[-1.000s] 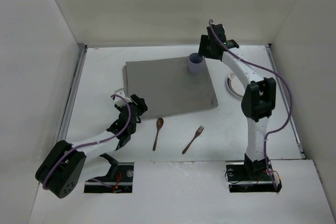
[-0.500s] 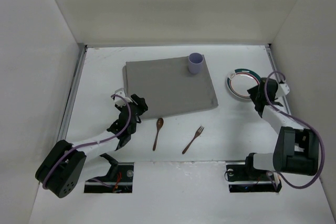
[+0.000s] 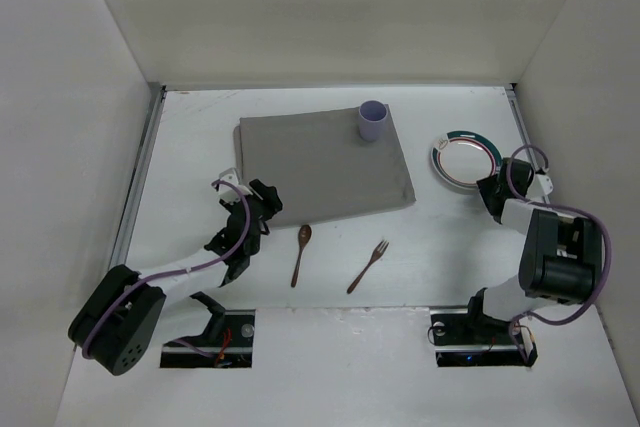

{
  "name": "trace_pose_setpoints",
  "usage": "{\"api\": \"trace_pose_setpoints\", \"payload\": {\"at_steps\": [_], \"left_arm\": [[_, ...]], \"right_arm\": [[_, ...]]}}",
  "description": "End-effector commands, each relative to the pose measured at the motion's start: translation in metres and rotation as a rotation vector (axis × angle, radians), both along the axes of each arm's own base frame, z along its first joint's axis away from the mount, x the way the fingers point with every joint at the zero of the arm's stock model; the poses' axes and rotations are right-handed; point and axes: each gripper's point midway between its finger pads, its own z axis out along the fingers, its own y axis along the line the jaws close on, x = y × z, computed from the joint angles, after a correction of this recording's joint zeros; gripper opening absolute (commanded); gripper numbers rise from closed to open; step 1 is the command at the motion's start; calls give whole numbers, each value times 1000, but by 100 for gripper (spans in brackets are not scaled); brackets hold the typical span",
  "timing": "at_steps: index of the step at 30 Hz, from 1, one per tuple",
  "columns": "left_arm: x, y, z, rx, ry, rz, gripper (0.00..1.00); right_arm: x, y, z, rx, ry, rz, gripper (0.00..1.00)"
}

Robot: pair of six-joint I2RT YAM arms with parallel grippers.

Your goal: Set the dinner table for one person

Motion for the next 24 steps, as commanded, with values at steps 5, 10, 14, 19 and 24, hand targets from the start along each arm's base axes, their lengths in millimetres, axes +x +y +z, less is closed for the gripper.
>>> {"api": "trace_pose_setpoints", "payload": {"at_steps": [5,10,14,19,24], "left_arm": [[7,-13,12,-43,-44,-19,54],[7,-8,14,-45,-51,-6,54],[7,-5,18,-41,-65,2,54],[7,-1,19,-49,-67,8,54],[7,6,18,-53,-65,27,54]], "right_arm": [[46,7,24,51,-161,64,46],[54,12,7,131,-161,57,34],[50,9,20,170,-251,19,18],[43,5,85,117,-420,3,13],[34,30,192,6,-602,109,13]]}}
